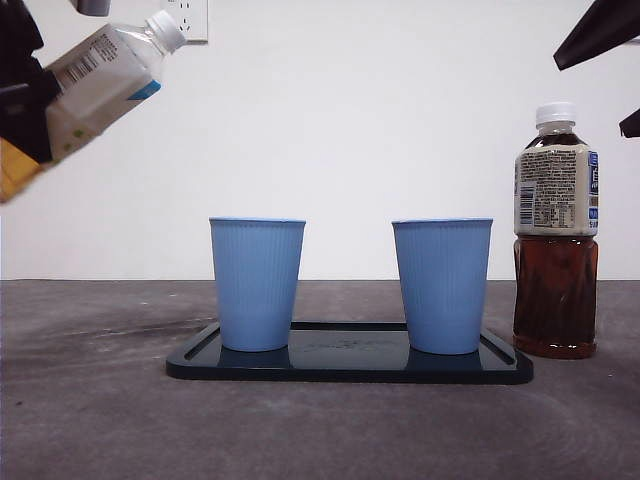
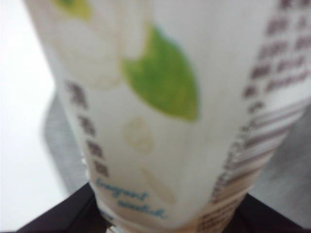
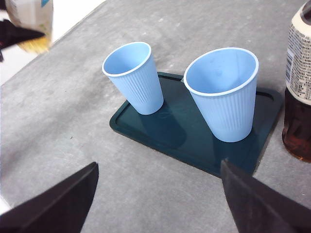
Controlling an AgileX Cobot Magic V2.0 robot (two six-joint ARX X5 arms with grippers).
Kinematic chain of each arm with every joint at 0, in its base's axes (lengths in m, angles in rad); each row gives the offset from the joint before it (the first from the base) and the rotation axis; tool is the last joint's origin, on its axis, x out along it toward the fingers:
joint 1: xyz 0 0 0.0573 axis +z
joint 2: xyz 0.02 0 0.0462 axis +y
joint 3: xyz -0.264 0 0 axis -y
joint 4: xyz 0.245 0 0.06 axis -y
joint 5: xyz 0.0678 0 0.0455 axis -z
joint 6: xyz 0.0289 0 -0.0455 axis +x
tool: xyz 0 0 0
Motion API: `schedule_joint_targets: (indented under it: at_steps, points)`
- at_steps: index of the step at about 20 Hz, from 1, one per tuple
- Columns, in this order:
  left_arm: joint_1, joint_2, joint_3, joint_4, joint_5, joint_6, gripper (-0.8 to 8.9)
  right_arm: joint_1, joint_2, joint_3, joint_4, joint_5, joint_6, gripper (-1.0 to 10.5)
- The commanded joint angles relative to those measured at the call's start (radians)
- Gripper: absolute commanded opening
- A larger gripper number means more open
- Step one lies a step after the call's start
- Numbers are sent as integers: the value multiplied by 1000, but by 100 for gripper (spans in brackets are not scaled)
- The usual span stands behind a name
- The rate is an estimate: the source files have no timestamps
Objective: Pour the drink into the cup
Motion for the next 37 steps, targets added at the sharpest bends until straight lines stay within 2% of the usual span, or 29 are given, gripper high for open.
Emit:
schedule_joint_targets:
  at_steps: [1, 3, 6, 10, 13, 15, 26, 37]
  points:
    - [-41, -1, 42, 15, -94, 174, 190, 6, 1, 15, 5, 0, -19, 400]
    - [-72, 10, 43, 9, -158, 222, 181, 6, 1, 15, 2, 0, -19, 400]
    - [-103, 37, 43, 10, -201, 245, 181, 6, 1, 15, -20, 0, -26, 400]
    - [-142, 104, 43, 16, -319, 303, 181, 6, 1, 15, -40, -1, -38, 400]
    - [-159, 145, 43, 22, -380, 306, 181, 6, 1, 15, -40, -2, -39, 400]
    - [-168, 162, 43, 32, -412, 344, 181, 6, 1, 15, -40, -2, -44, 400]
    - [-212, 232, 48, 98, -475, 403, 180, 6, 1, 15, -48, -1, -49, 400]
    - [-215, 232, 48, 98, -481, 403, 180, 6, 1, 15, -51, -1, -49, 400]
